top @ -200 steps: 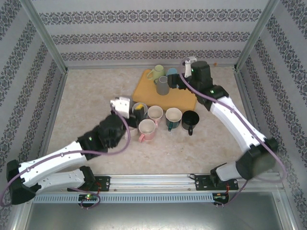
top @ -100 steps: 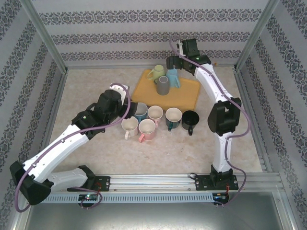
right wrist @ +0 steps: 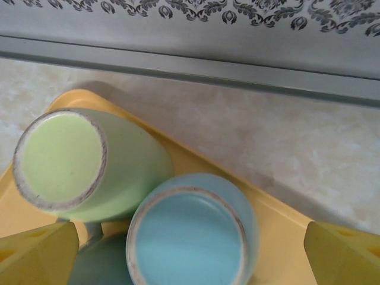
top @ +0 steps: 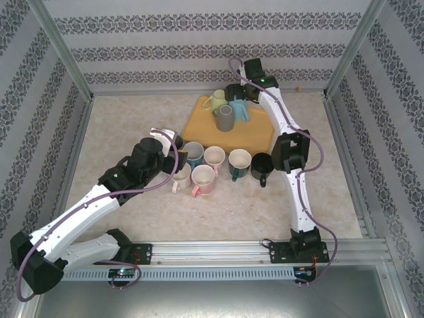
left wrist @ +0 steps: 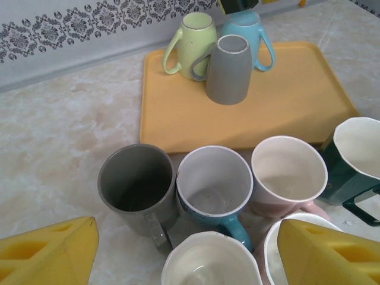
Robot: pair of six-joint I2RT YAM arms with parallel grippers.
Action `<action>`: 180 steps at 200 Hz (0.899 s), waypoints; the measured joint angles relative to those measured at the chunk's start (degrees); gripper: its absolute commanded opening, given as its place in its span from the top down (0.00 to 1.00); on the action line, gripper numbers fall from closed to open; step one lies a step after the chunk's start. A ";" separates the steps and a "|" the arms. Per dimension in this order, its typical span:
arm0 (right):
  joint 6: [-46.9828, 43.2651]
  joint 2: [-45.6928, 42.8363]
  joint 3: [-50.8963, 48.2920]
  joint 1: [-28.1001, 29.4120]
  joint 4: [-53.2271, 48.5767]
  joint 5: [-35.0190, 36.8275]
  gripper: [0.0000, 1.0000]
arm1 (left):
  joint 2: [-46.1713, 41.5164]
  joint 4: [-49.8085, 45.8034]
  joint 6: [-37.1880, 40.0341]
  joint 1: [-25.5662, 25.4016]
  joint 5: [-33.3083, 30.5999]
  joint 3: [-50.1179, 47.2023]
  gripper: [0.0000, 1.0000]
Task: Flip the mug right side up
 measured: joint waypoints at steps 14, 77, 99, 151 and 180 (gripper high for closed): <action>0.57 1.57 1.18 -0.02 -0.66 0.00 0.05 | 0.13 0.44 0.00 -0.02 0.00 -0.09 0.21; 1.51 4.04 1.62 -0.20 -2.10 -0.17 0.12 | 0.15 1.60 -0.02 -0.02 -0.04 -0.26 0.20; 1.62 4.37 2.16 -0.24 -2.27 0.11 0.13 | 0.15 1.64 -0.02 -0.02 -0.04 -0.26 0.21; 1.55 4.52 2.34 -0.28 -2.38 0.94 0.25 | 0.26 1.95 0.00 -0.02 -0.17 -0.46 0.21; 1.27 4.48 2.43 -0.24 -2.54 1.22 0.34 | 0.26 2.54 0.00 -0.02 -0.70 -1.20 0.20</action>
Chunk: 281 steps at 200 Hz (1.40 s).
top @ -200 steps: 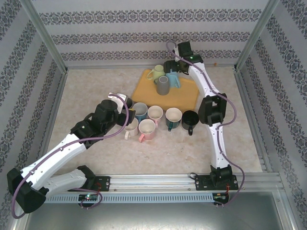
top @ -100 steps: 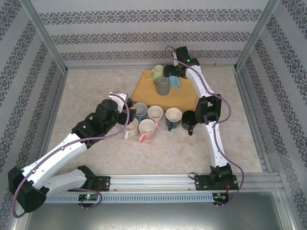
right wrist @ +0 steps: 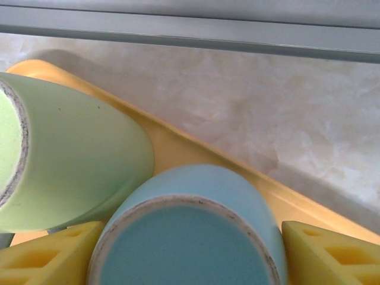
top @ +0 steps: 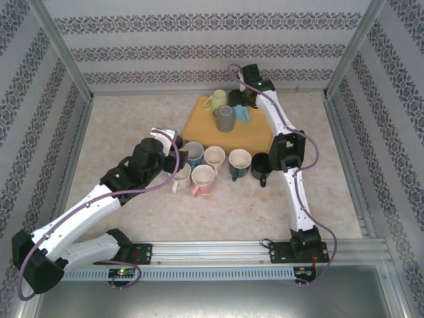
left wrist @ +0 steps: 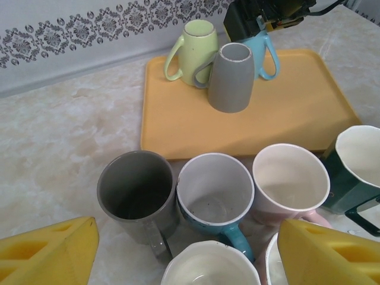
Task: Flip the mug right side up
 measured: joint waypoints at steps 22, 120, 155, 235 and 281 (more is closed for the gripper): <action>-1.03 -0.13 -0.09 0.13 -0.09 0.46 0.35 | -0.02 0.31 0.02 0.00 -0.04 -0.15 0.20; -2.69 -10.67 -16.00 -0.28 -2.27 3.69 0.25 | -0.20 0.44 0.39 0.02 -0.04 -0.68 0.20; -3.58 -10.45 -15.30 -1.09 -4.90 3.30 0.13 | -0.31 0.42 0.42 0.00 -0.04 -0.68 0.20; -4.24 -6.29 -11.02 -1.53 -6.93 2.80 0.08 | -0.42 0.44 0.42 0.00 -0.02 -0.68 0.20; -4.42 -3.78 -11.04 -1.49 -7.48 2.56 0.20 | -0.42 0.46 0.42 0.00 -0.04 -0.68 0.20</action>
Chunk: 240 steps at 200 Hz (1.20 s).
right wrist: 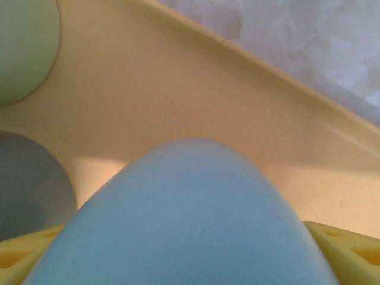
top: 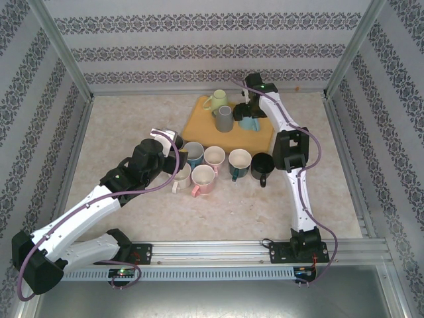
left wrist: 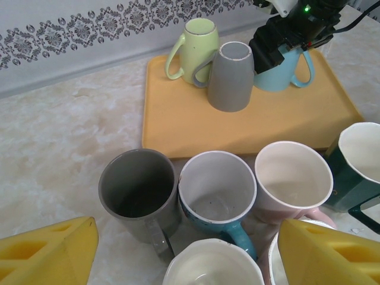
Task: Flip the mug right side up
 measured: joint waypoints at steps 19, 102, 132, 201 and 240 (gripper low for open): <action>-0.35 0.00 0.02 0.00 0.20 0.20 0.32 | 0.00 -0.02 0.00 0.00 0.00 0.00 0.20; 0.59 -6.21 -7.63 -0.02 3.34 0.26 0.50 | -0.02 0.00 0.02 0.00 0.00 0.00 0.20; 2.29 -14.88 -12.35 -0.04 5.77 -0.46 0.52 | -0.31 0.11 0.00 0.02 0.07 -0.11 0.19; 11.98 -41.94 -26.60 -0.04 18.80 -8.09 0.55 | 0.92 -1.88 -1.25 0.33 3.23 2.93 0.17; 27.19 -57.09 -44.04 -0.02 34.95 -18.32 0.55 | 2.86 0.55 -6.25 0.92 15.47 8.76 0.15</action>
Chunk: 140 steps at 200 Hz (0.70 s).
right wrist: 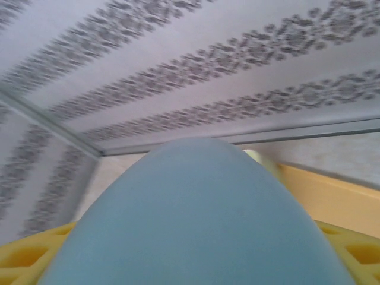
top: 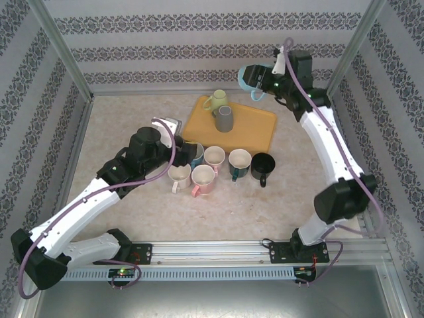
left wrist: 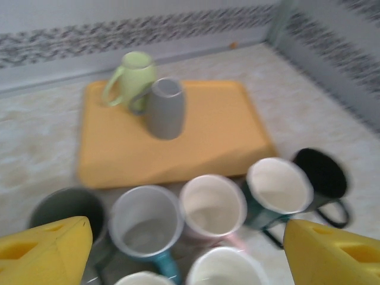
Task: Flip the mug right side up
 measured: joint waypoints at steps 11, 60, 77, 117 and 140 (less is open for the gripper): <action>5.11 -2.75 -4.17 -0.02 4.87 -2.67 0.55 | -0.11 4.20 -2.23 0.24 4.61 -0.90 0.15; 25.27 -10.82 -18.32 0.33 22.82 -11.02 0.55 | 5.49 33.94 -18.95 5.38 22.67 -8.74 0.13; 31.12 -12.96 -21.81 0.94 28.20 -12.98 0.55 | 11.06 44.92 -27.12 7.72 28.68 -9.14 0.12; 39.23 -15.91 -25.29 4.24 35.82 -16.11 0.55 | 25.90 72.43 -48.39 9.73 41.18 -7.45 0.09; 40.87 -17.00 -25.86 6.54 37.68 -16.85 0.55 | 31.34 83.12 -57.37 9.86 45.00 -5.81 0.11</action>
